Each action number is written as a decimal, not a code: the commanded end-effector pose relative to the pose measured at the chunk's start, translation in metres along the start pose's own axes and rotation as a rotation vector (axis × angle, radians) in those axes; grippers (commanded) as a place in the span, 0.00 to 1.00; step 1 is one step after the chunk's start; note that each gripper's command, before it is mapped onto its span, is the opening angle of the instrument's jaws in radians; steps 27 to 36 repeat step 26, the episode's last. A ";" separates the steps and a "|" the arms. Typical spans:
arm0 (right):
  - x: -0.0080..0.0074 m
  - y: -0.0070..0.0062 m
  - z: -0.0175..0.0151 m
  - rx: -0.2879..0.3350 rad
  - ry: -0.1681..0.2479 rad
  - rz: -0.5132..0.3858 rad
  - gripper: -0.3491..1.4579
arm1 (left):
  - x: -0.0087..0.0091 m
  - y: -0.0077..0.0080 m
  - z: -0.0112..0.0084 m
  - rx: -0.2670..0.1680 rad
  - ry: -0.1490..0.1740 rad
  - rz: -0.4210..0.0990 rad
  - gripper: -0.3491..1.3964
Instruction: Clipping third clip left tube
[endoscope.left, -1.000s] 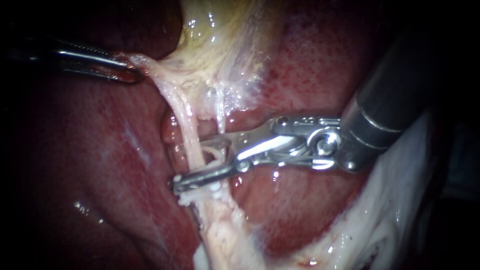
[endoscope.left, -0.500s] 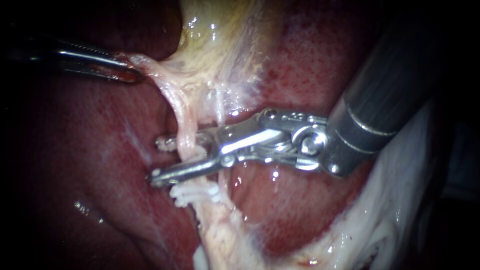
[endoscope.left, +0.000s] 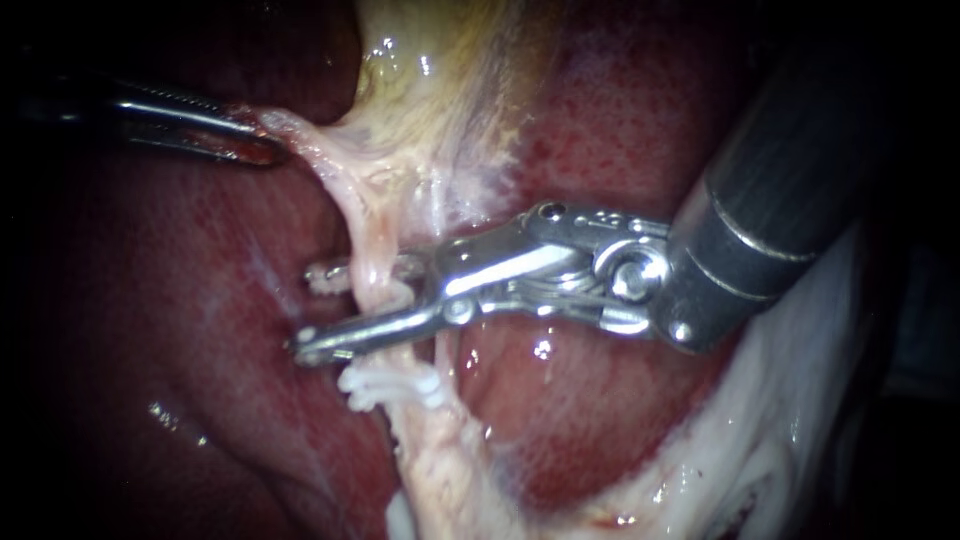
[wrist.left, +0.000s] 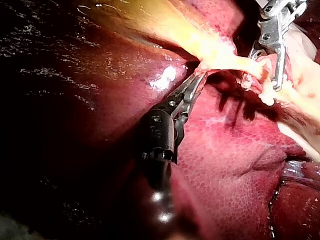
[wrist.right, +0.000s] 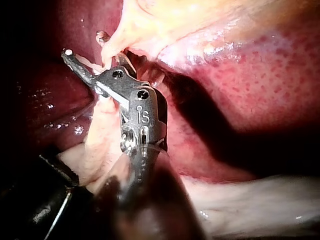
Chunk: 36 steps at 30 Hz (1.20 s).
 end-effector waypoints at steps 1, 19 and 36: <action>-0.0001 0.0000 -0.0002 -0.001 -0.001 0.001 0.29 | 0.0000 0.0000 0.0000 0.000 0.000 0.000 0.00; -0.0004 -0.0004 -0.0006 0.012 -0.005 0.134 0.00 | -0.0001 0.0000 0.0003 0.002 0.000 0.000 0.00; -0.0006 -0.0002 -0.0006 0.015 -0.007 0.138 0.00 | -0.0001 0.0000 0.0003 0.002 0.000 0.000 0.00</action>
